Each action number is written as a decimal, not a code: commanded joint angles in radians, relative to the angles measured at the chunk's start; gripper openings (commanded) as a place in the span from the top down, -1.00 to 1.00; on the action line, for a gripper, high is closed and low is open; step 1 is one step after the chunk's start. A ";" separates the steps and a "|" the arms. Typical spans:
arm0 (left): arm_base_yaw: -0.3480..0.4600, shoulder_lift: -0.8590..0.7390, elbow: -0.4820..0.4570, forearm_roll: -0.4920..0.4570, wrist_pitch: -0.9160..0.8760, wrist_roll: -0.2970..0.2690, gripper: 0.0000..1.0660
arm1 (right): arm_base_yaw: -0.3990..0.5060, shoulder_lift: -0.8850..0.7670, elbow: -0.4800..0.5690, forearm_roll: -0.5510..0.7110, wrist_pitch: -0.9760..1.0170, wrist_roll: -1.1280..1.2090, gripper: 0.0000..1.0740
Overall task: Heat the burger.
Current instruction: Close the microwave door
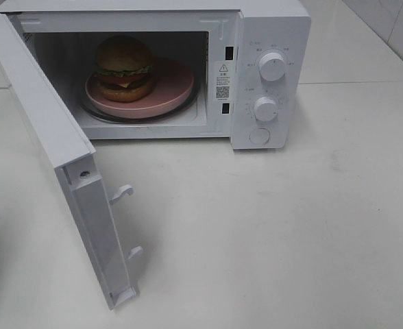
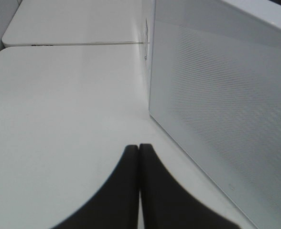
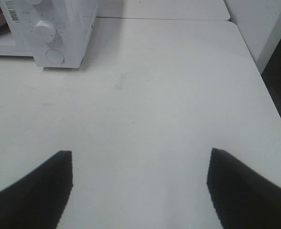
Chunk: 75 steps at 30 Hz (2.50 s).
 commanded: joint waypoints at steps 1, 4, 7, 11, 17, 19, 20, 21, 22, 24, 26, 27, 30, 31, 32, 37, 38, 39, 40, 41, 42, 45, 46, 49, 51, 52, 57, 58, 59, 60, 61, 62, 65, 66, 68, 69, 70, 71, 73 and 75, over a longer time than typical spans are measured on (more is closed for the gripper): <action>-0.001 0.034 0.022 -0.051 -0.108 0.041 1.00 | -0.004 -0.028 0.002 -0.002 -0.009 -0.005 -0.40; -0.001 0.093 0.036 -0.057 -0.185 0.048 1.00 | -0.004 -0.028 0.002 -0.002 -0.009 -0.005 -0.40; -0.001 0.177 0.037 -0.057 -0.291 0.042 1.00 | -0.004 -0.028 0.002 -0.002 -0.009 -0.005 -0.40; -0.001 0.246 0.037 -0.050 -0.385 0.002 1.00 | -0.004 -0.028 0.002 -0.002 -0.009 -0.005 -0.40; -0.004 0.343 0.041 0.114 -0.518 -0.178 1.00 | -0.004 -0.028 0.002 -0.002 -0.009 -0.005 -0.40; -0.011 0.354 0.047 0.163 -0.550 -0.224 1.00 | -0.004 -0.028 0.002 -0.002 -0.009 -0.005 -0.40; -0.011 0.354 0.047 0.163 -0.550 -0.224 1.00 | -0.004 -0.028 0.002 -0.002 -0.009 -0.005 -0.40; -0.027 0.378 0.065 0.263 -0.621 -0.313 1.00 | -0.004 -0.028 0.002 -0.002 -0.009 -0.005 -0.40; -0.034 0.394 0.076 0.319 -0.652 -0.348 1.00 | -0.004 -0.028 0.002 -0.002 -0.009 -0.005 -0.40; -0.043 0.431 0.099 0.421 -0.737 -0.434 1.00 | -0.004 -0.028 0.002 -0.002 -0.009 -0.005 -0.40; -0.043 0.448 0.105 0.459 -0.763 -0.467 1.00 | -0.004 -0.028 0.002 -0.002 -0.009 -0.005 -0.40; -0.043 0.487 0.108 0.545 -0.813 -0.543 1.00 | -0.004 -0.028 0.002 -0.002 -0.009 -0.005 -0.40; -0.043 0.549 0.108 0.668 -0.905 -0.607 1.00 | -0.004 -0.028 0.002 -0.002 -0.009 -0.005 -0.40; -0.043 0.582 0.108 0.721 -0.960 -0.624 1.00 | -0.004 -0.028 0.002 -0.002 -0.009 -0.005 -0.40; -0.043 0.582 0.108 0.721 -0.960 -0.624 1.00 | -0.004 -0.028 0.002 -0.002 -0.009 -0.005 -0.40; -0.137 0.669 0.089 0.729 -1.040 -0.619 1.00 | -0.004 -0.028 0.002 -0.002 -0.009 -0.005 -0.40; -0.137 0.669 0.089 0.729 -1.040 -0.619 1.00 | -0.004 -0.028 0.002 -0.002 -0.009 -0.005 -0.40; -0.166 0.681 0.083 0.713 -1.041 -0.609 1.00 | -0.004 -0.028 0.002 -0.002 -0.009 -0.005 -0.40; -0.225 0.702 0.082 0.647 -1.060 -0.582 1.00 | -0.004 -0.028 0.002 -0.002 -0.009 -0.005 -0.40; -0.225 0.702 0.082 0.647 -1.060 -0.582 1.00 | -0.004 -0.028 0.002 -0.002 -0.009 -0.005 -0.40; -0.253 0.710 0.082 0.611 -1.073 -0.567 1.00 | -0.004 -0.028 0.002 -0.002 -0.009 -0.005 -0.40; -0.333 0.728 0.077 0.505 -1.100 -0.514 1.00 | -0.004 -0.028 0.002 -0.002 -0.009 -0.005 -0.40; -0.392 0.746 0.062 0.443 -1.098 -0.481 1.00 | -0.004 -0.028 0.002 -0.002 -0.009 -0.005 -0.40; -0.463 0.777 0.033 0.362 -1.098 -0.438 1.00 | -0.004 -0.028 0.002 -0.002 -0.009 -0.005 -0.40; -0.502 0.799 0.009 0.309 -1.098 -0.418 1.00 | -0.004 -0.028 0.002 -0.002 -0.009 -0.005 -0.40; -0.502 0.799 0.009 0.309 -1.098 -0.418 1.00 | -0.004 -0.028 0.002 -0.002 -0.009 -0.005 -0.40; -0.609 0.878 -0.095 0.141 -1.094 -0.320 1.00 | -0.004 -0.028 0.002 -0.002 -0.009 -0.005 -0.40; -0.609 0.878 -0.095 0.141 -1.094 -0.320 1.00 | -0.004 -0.028 0.002 -0.002 -0.009 -0.005 -0.40; -0.635 0.905 -0.133 0.106 -1.089 -0.297 1.00 | -0.004 -0.028 0.002 -0.002 -0.009 -0.005 -0.40; -0.635 0.905 -0.133 0.106 -1.089 -0.297 1.00 | -0.004 -0.028 0.002 -0.002 -0.009 -0.005 -0.40; -0.657 0.933 -0.176 0.077 -1.089 -0.282 1.00 | -0.004 -0.028 0.002 -0.002 -0.009 -0.005 -0.40; -0.669 0.950 -0.197 0.061 -1.089 -0.282 1.00 | -0.004 -0.028 0.002 -0.002 -0.009 -0.005 -0.40; -0.688 0.981 -0.241 0.020 -1.076 -0.281 1.00 | -0.004 -0.028 0.002 -0.002 -0.009 -0.005 -0.40; -0.698 0.996 -0.266 0.000 -1.063 -0.281 1.00 | -0.004 -0.028 0.002 -0.002 -0.009 -0.005 -0.40; -0.714 1.024 -0.310 -0.032 -1.059 -0.277 1.00 | -0.004 -0.028 0.002 -0.002 -0.009 -0.005 -0.40; -0.730 1.052 -0.354 -0.064 -1.059 -0.250 1.00 | -0.004 -0.028 0.002 -0.002 -0.009 -0.005 -0.40; -0.730 1.052 -0.354 -0.064 -1.059 -0.250 1.00 | -0.004 -0.028 0.002 -0.002 -0.009 -0.005 -0.40; -0.738 1.067 -0.379 -0.082 -1.056 -0.229 1.00 | -0.004 -0.028 0.002 -0.002 -0.009 -0.005 -0.40; -0.747 1.094 -0.432 -0.117 -1.035 -0.190 1.00 | -0.004 -0.028 0.002 -0.002 -0.009 -0.005 -0.40; -0.752 1.132 -0.508 -0.161 -0.998 -0.146 1.00 | -0.004 -0.028 0.002 -0.002 -0.009 -0.005 -0.40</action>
